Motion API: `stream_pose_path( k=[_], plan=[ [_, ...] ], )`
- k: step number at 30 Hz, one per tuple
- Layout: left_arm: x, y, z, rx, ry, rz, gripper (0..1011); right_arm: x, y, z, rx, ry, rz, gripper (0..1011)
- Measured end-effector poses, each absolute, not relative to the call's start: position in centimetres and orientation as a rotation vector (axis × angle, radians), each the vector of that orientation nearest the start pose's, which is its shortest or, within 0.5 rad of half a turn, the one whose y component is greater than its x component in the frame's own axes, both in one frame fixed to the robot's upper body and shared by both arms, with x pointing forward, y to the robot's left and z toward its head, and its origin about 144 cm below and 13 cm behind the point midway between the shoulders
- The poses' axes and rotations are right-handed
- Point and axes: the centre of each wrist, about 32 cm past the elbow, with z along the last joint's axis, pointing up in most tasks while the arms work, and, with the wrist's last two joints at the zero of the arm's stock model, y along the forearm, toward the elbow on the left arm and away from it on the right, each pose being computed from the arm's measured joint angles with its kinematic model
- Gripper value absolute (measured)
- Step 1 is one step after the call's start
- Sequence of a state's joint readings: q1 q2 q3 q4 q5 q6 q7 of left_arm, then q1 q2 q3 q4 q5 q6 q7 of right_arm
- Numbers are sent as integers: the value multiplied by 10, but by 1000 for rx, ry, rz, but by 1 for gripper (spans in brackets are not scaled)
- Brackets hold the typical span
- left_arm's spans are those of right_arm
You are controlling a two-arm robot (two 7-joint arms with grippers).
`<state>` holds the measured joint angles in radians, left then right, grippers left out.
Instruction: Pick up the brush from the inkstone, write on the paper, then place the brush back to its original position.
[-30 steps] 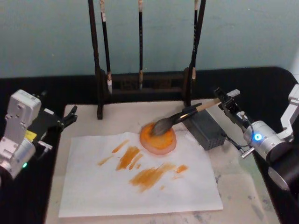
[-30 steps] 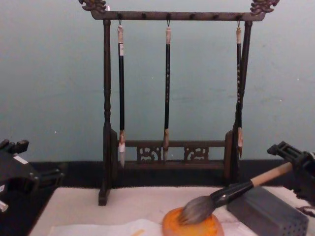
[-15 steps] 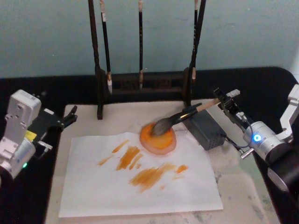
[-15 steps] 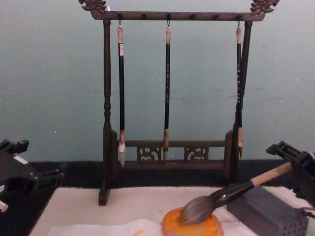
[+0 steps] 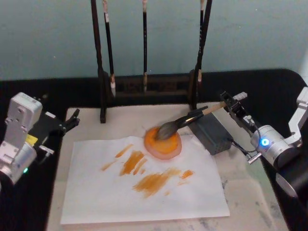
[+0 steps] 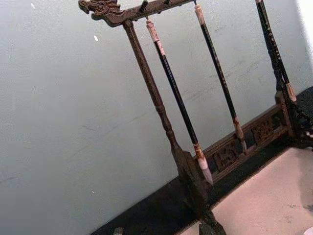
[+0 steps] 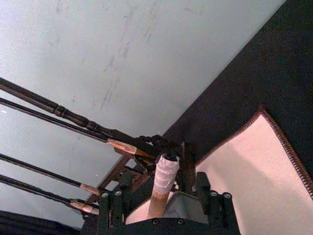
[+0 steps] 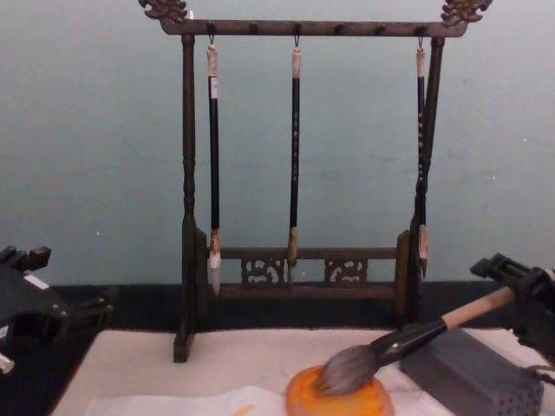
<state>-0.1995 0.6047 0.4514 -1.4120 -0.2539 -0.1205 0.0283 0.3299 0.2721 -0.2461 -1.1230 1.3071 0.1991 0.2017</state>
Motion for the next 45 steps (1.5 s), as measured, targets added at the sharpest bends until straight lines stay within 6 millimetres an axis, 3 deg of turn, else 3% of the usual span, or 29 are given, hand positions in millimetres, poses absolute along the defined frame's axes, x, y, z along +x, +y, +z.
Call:
stream_pose_path(
  k=[10,15,23,45],
  plan=[
    [489,310,1140,304,-285,1248,1001,542,-274,1117,531,962,-1137,590],
    [489,310,1140,304,-285,1248,1001,542,-274,1117,530,962,-1137,396],
    [489,310,1140,304,-285,1248,1001,542,-274,1117,530,962,-1136,177],
    [489,310,1140,305,-285,1248,1001,542,-274,1117,529,963,-1137,177]
  ],
)
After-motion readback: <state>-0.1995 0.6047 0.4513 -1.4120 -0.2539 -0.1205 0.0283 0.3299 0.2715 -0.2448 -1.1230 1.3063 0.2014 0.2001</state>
